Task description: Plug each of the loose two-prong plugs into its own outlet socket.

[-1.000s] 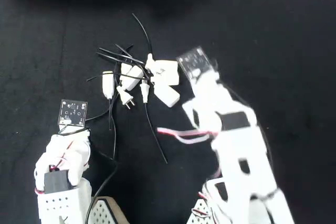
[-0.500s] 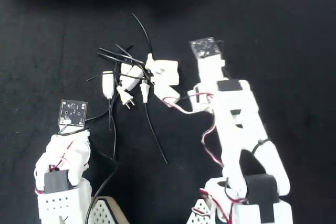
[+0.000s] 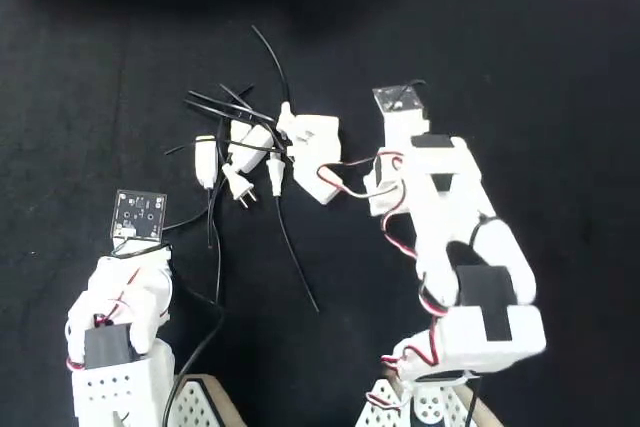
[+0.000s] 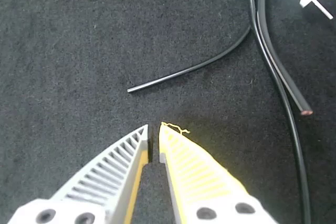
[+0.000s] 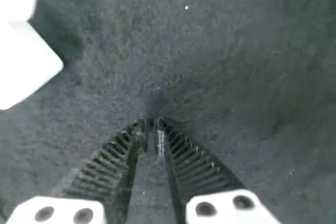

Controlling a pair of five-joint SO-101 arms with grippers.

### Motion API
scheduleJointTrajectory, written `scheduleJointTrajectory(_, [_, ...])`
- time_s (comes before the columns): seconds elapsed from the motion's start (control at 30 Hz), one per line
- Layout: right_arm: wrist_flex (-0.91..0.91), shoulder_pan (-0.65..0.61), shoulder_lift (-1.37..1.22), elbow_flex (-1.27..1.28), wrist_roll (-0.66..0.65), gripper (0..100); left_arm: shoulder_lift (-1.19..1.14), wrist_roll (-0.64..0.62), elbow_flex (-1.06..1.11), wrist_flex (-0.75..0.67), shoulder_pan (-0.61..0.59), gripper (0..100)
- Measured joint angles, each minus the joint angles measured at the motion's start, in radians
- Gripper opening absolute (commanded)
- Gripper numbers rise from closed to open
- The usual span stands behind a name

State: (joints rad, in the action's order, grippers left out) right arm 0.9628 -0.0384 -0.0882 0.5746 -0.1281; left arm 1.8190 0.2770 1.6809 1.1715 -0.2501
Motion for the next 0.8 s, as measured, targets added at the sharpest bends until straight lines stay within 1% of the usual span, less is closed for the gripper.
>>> scheduleJointTrajectory(0.13, [0.000,0.002,-0.012,-0.011,-0.025,4.4,0.000,0.000,0.000,0.000,0.002,5])
scheduleJointTrajectory(0.53, [0.000,0.002,-0.012,-0.011,-0.028,4.4,0.000,0.000,0.000,0.012,0.005,5])
scheduleJointTrajectory(0.6, [0.000,0.002,-0.012,-0.011,-0.029,4.4,0.000,0.018,-0.003,0.003,0.005,5])
scheduleJointTrajectory(0.67, [0.000,0.002,-0.012,-0.011,-0.029,4.4,0.000,0.052,-0.041,-0.012,0.005,5])
scheduleJointTrajectory(0.73, [0.000,0.002,-0.012,-0.011,-0.029,4.4,0.000,0.058,-0.114,-0.014,0.005,5])
scheduleJointTrajectory(0.8, [0.000,0.002,-0.012,-0.011,-0.029,4.4,-0.002,0.034,-0.193,-0.023,0.012,6])
